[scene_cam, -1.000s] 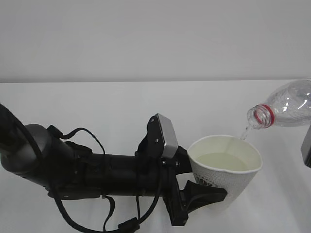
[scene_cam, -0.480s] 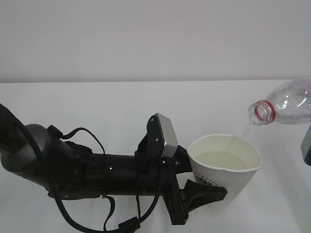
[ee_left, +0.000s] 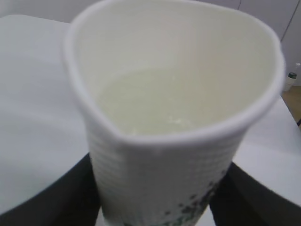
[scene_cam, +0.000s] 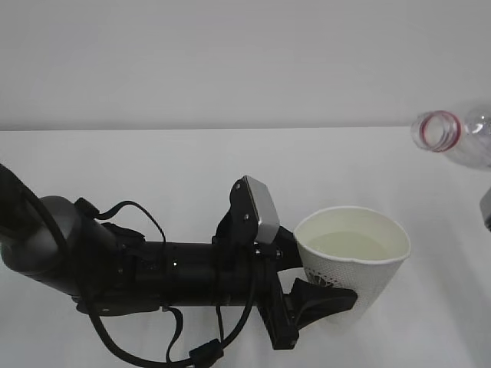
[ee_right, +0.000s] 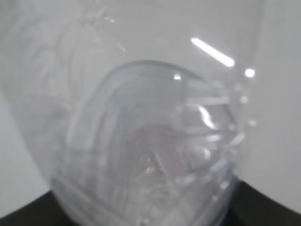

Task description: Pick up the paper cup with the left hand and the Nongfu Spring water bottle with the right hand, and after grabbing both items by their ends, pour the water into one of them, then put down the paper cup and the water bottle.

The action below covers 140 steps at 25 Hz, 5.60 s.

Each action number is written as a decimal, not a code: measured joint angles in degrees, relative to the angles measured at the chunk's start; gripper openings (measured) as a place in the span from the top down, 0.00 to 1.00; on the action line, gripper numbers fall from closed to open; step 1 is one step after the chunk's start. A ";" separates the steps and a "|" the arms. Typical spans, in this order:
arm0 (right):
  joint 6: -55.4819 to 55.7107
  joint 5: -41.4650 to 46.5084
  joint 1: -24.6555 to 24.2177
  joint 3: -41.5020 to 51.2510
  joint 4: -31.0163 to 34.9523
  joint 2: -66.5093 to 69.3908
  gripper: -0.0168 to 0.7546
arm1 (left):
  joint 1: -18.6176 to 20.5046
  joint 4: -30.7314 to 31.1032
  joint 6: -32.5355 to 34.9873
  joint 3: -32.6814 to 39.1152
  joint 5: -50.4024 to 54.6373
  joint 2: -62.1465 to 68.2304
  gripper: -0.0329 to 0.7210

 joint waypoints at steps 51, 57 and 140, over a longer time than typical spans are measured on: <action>75.68 -3.35 0.00 -0.46 -1.95 17.72 0.48 | 0.00 -4.03 0.04 0.00 0.10 0.00 0.32; 76.06 -3.73 0.00 -0.49 -1.95 20.06 0.48 | 0.00 -5.42 0.04 0.00 0.10 0.00 0.32; 76.26 -18.27 0.00 -1.08 -3.94 35.85 0.22 | 0.00 -5.63 0.04 0.00 0.10 0.00 0.33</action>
